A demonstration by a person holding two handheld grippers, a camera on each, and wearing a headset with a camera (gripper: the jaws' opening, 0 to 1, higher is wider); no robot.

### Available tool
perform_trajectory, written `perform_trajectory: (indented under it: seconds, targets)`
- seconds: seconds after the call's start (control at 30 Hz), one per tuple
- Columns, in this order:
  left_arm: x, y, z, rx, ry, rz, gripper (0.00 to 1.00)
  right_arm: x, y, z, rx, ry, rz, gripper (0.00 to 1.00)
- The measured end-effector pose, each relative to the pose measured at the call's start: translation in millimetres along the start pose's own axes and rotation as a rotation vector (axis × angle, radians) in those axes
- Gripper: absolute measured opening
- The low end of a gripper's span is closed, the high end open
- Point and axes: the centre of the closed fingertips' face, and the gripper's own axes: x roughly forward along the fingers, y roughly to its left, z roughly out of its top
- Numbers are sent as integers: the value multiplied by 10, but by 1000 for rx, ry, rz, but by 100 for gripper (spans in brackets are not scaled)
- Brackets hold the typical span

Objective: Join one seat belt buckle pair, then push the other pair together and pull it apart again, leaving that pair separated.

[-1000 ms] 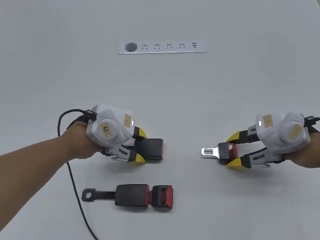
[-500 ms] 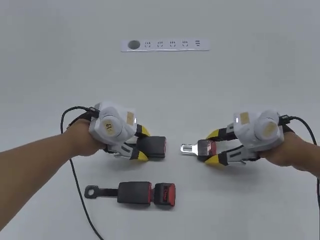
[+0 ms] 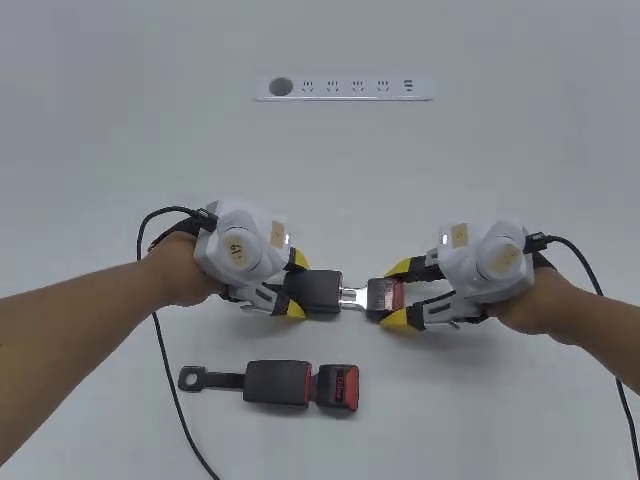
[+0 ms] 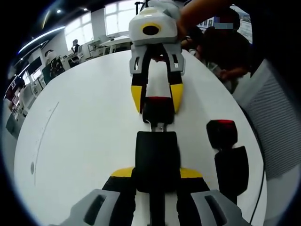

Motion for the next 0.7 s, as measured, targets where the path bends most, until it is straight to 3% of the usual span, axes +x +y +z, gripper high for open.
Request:
perform_trajectory:
  seconds: [0.07, 0.57, 0.7]
  targets:
    - [8, 5, -10, 10, 9, -5, 34, 20, -1, 20, -27, 22, -1, 34]
    - [35, 21, -46, 16, 12, -16, 33, 64, 6, 78, -11, 50, 9, 33]
    - [41, 17, -46, 14, 18, -17, 33, 161, 19, 178, -1, 42, 5, 33]
